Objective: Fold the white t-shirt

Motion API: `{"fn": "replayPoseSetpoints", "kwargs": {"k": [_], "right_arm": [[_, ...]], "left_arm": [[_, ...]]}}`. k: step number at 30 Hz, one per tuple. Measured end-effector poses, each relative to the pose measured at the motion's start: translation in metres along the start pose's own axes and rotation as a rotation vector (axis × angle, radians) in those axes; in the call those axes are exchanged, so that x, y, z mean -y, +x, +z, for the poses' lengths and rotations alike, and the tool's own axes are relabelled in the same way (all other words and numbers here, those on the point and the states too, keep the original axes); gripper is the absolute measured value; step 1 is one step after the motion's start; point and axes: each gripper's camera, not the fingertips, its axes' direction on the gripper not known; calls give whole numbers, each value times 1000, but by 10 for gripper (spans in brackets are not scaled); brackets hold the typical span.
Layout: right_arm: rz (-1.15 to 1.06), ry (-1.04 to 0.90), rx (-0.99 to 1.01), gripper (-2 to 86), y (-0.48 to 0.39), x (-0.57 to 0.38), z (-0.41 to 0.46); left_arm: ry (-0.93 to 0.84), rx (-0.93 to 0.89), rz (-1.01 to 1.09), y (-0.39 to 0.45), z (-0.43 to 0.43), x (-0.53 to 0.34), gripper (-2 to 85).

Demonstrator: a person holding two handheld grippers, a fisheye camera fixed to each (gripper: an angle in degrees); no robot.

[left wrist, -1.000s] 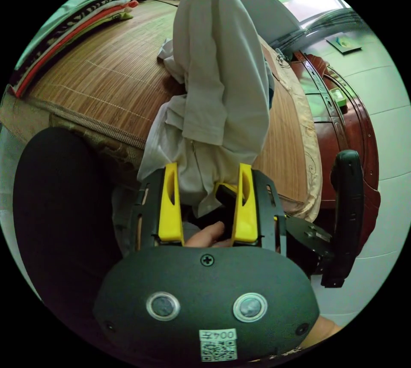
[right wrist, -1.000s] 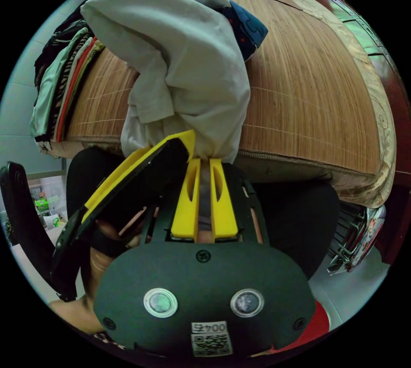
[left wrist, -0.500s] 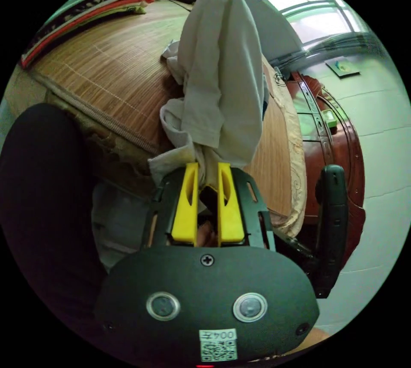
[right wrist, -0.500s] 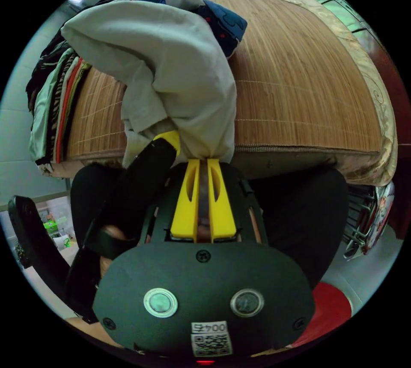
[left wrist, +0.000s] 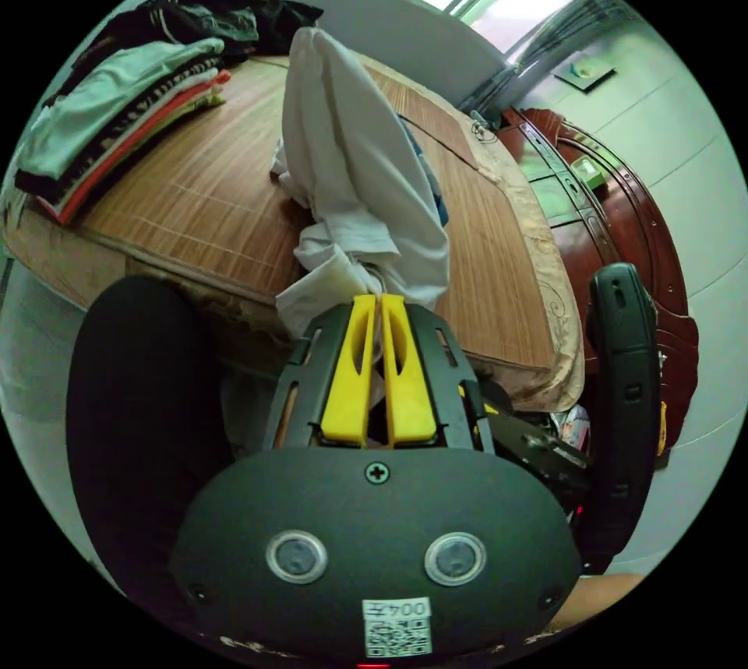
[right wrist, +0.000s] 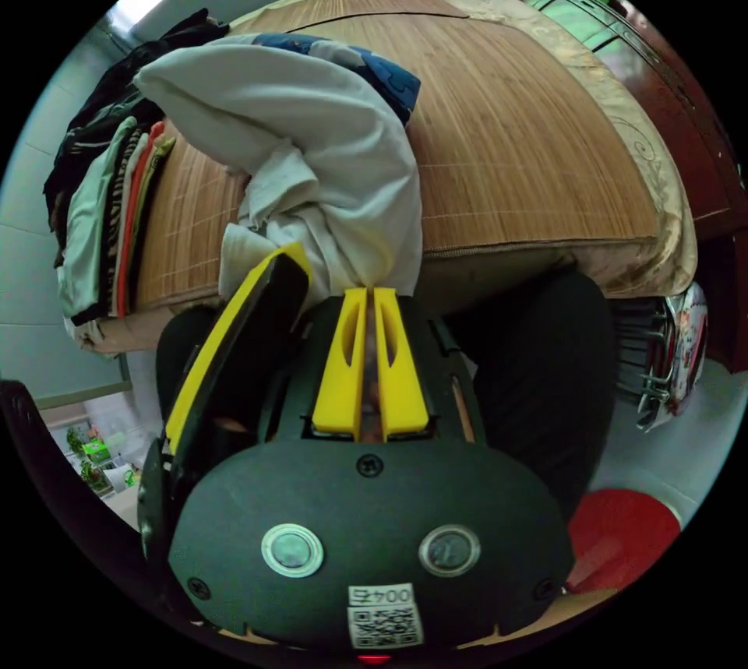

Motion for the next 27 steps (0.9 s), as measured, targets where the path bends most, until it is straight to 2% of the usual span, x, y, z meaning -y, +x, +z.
{"fn": "replayPoseSetpoints", "kwargs": {"k": [6, 10, 27], "right_arm": [[58, 16, 123, 1, -8, -17, -22], [45, 107, 97, 13, -21, -29, -36], [6, 83, 96, 25, -24, -38, -37]], "left_arm": [[92, 48, -4, 9, -53, -3, 12], [117, 11, -10, 2, -75, 4, 12], [125, 34, -52, 7, -91, 19, 12]]}}
